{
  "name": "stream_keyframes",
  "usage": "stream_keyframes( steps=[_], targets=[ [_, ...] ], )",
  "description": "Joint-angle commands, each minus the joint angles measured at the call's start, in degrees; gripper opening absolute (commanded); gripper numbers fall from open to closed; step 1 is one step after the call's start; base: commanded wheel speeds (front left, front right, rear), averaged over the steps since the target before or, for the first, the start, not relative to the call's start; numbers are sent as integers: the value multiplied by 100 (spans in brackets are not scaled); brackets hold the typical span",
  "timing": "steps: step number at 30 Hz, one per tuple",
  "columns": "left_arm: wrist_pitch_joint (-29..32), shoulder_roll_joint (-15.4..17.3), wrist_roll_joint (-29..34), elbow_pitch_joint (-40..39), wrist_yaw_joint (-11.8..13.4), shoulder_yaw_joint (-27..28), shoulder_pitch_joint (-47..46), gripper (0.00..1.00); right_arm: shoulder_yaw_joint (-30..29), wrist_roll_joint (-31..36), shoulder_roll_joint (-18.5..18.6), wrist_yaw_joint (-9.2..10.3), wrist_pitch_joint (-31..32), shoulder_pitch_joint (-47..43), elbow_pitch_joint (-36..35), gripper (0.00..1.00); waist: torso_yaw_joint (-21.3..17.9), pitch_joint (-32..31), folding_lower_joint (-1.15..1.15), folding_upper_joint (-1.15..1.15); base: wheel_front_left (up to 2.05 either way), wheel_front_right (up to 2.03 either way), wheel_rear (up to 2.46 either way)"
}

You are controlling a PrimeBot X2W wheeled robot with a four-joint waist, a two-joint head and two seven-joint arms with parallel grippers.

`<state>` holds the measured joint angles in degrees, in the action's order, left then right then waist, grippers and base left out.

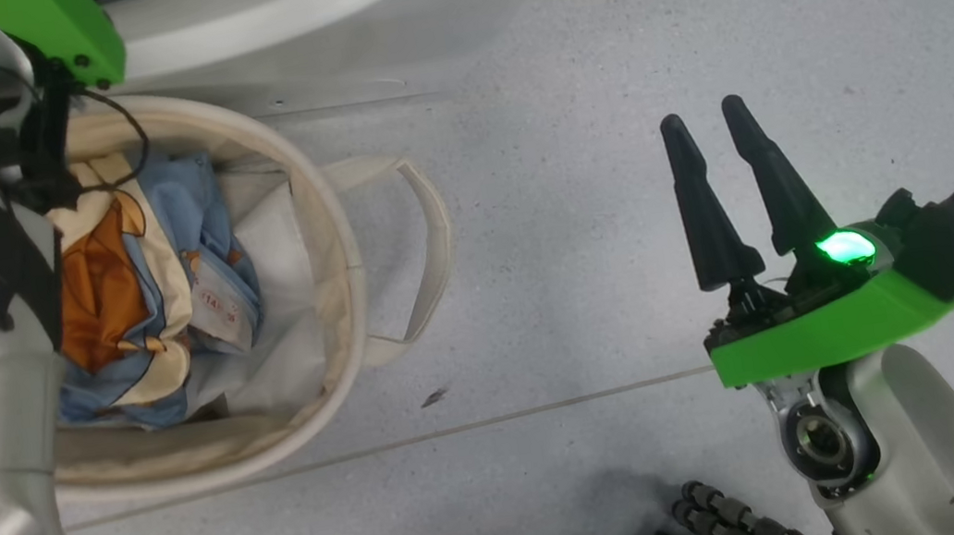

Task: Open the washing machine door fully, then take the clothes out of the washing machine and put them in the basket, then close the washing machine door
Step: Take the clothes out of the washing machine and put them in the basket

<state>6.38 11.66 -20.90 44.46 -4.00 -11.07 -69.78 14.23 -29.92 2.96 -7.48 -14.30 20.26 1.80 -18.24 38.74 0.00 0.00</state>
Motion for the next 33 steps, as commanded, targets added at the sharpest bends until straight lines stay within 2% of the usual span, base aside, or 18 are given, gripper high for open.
stream_keyframes(
  steps=[1, 5, 14, 15, 23, 27, 30, 33],
  targets=[
    [-18, 189, 8, -77, 23, 62, -213, 100, 151, -58, -8, -1, -70, -25, -220, 100, -20, 24, 0, 0, 0, 0, 0],
    [54, 29, -221, 281, -65, 116, -371, 100, 248, -105, -8, -1, -70, -44, -235, 100, -102, 18, 0, 0, 0, 0, 0],
    [-175, 84, 157, 878, 34, -274, -486, 100, 306, -85, -8, -1, -70, -82, -210, 100, -246, 28, 0, 0, 0, 0, 0],
    [-283, 80, 185, 911, 42, -298, -504, 0, 310, -74, -8, -1, -70, -86, -209, 100, -248, 32, 0, 0, 0, 0, 0],
    [-983, 50, 357, 1155, 52, -489, -540, 0, 334, 1, -8, -1, -70, -103, -191, 100, -178, -14, 0, 0, 0, 0, 0],
    [-1601, 2, 309, 1196, 105, -435, -512, 0, 349, 72, -8, -1, -70, -119, -142, 100, -77, -160, 0, 0, 0, 0, 0],
    [-2021, 36, 290, 1052, 186, -343, -385, 0, 377, 100, -8, -1, -70, -127, -96, 100, -34, -365, 0, 0, 0, 0, 0],
    [-2126, 65, 337, 694, 212, -295, -104, 0, 385, 110, -8, -1, -70, -168, -56, 100, 25, -625, 0, 0, 0, 0, 0]
  ],
)
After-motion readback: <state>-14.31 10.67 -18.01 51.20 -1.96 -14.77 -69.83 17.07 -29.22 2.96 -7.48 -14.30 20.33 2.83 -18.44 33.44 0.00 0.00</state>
